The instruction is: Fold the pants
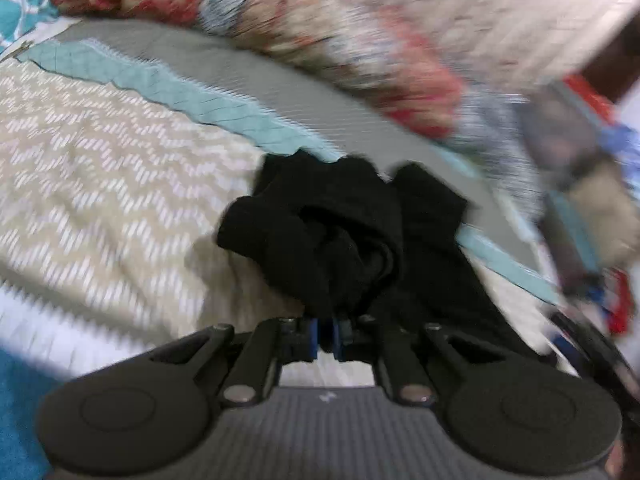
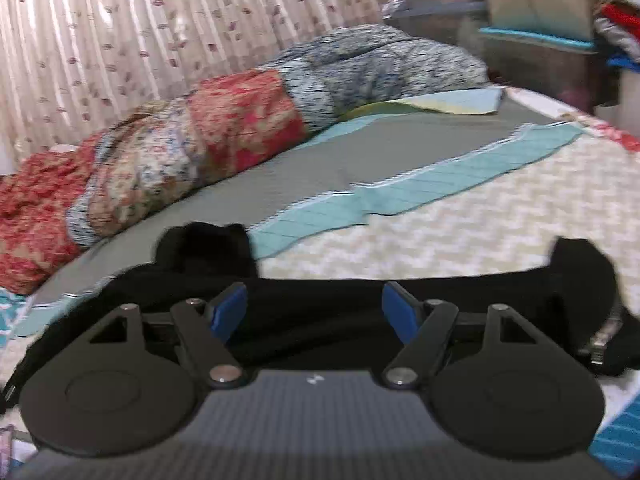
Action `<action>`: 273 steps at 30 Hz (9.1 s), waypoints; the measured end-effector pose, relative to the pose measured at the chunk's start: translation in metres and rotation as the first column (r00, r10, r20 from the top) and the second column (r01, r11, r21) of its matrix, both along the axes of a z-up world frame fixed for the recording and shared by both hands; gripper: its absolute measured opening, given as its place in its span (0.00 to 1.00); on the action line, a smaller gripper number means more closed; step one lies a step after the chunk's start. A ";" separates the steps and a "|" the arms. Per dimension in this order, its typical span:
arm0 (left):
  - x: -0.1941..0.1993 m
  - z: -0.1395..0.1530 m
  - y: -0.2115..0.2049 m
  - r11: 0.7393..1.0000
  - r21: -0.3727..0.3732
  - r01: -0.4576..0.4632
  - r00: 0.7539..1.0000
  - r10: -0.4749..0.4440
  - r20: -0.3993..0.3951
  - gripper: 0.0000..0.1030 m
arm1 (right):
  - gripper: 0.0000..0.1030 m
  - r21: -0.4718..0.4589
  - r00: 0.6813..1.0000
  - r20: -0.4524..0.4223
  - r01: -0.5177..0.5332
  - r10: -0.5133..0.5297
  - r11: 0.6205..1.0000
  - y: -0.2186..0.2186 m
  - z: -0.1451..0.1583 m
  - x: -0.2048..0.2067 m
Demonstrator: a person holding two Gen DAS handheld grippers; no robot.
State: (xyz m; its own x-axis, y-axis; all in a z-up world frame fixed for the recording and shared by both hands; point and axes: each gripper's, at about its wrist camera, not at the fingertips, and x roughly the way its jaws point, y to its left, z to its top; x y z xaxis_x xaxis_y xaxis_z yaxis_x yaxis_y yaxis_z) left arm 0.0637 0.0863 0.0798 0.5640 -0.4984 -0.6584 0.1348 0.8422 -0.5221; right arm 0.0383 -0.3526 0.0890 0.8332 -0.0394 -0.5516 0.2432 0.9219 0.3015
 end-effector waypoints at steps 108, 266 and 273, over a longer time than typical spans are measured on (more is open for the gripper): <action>0.024 -0.044 0.102 0.906 -0.074 -0.418 0.908 0.418 -0.008 0.77 | 0.46 0.177 0.998 0.066 0.004 -0.016 0.984 -0.078 0.034 0.126; 0.089 -0.049 0.011 0.931 0.136 -0.339 0.930 0.353 -0.100 0.65 | 0.31 -0.382 0.908 -0.215 0.262 -0.360 0.886 -0.254 -0.068 0.240; 0.131 -0.024 -0.012 0.881 0.405 -0.243 0.970 0.234 0.073 0.72 | 0.48 -0.094 0.856 -0.089 0.502 -0.509 0.860 -0.286 -0.051 0.178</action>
